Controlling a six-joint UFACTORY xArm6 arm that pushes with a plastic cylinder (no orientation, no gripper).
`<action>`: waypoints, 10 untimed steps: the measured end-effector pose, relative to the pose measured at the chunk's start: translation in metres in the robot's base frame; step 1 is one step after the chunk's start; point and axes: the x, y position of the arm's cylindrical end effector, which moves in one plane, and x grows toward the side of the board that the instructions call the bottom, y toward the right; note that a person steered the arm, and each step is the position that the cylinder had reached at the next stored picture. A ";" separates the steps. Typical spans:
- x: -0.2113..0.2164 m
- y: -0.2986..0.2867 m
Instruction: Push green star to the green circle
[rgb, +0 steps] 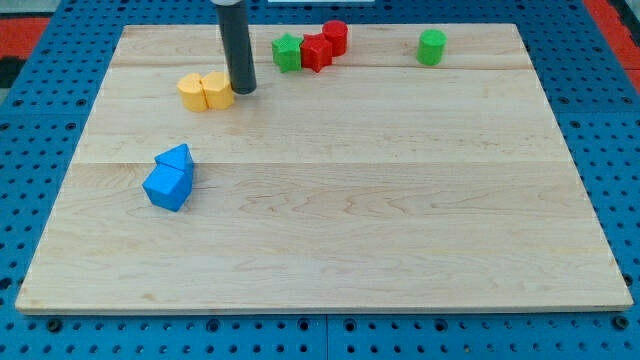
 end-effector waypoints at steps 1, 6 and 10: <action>0.000 -0.024; -0.102 0.028; -0.083 0.065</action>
